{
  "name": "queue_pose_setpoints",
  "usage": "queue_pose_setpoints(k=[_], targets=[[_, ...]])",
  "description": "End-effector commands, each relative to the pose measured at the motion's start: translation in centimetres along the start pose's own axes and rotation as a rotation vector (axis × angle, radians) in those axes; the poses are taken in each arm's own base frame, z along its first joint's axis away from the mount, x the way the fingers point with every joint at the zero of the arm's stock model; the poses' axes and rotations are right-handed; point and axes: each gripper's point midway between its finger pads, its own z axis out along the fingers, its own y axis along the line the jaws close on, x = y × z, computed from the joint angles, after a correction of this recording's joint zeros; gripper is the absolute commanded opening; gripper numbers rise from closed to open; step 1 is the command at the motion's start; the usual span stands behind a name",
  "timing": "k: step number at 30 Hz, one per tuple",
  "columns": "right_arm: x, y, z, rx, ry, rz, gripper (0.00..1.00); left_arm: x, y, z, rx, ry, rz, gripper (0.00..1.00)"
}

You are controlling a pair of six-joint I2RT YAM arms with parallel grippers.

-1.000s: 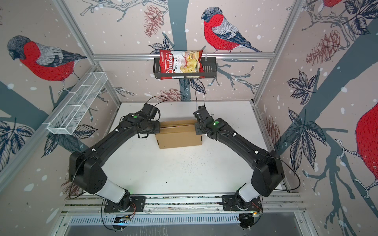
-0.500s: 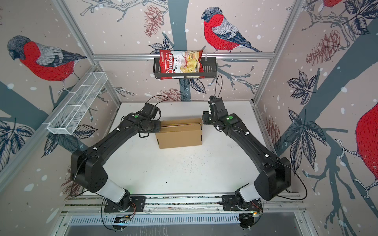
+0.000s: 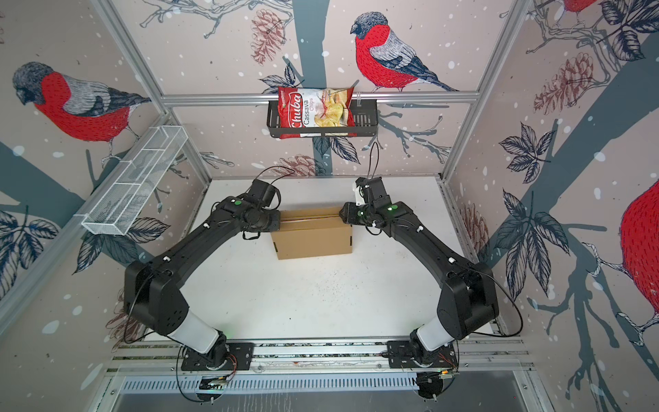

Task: Assemble paper box
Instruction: Fold and tuck the lid into the gap.

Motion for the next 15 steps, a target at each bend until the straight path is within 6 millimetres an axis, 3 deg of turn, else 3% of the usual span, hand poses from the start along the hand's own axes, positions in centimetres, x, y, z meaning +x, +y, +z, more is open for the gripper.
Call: queue_pose_setpoints(k=[1,5,7,10,15], targets=[[-0.1,1.2,0.0,-0.045,-0.012,0.008,0.49,3.5,0.6,0.5,-0.018,0.151,0.023,0.03],[0.8,0.0,0.7,0.008,0.015,0.008,0.49,3.4,0.7,0.5,-0.024,0.148,0.023,0.03],[0.5,-0.3,0.0,0.025,-0.006,-0.014,0.52,3.6,0.8,0.6,-0.027,0.15,0.025,0.03],[-1.1,1.2,-1.8,-0.015,-0.088,-0.114,0.65,3.8,0.9,0.8,-0.029,0.152,0.027,0.03],[-5.0,0.7,-3.7,0.06,-0.245,-0.147,0.72,3.6,0.8,0.8,-0.028,0.146,0.028,0.03]])
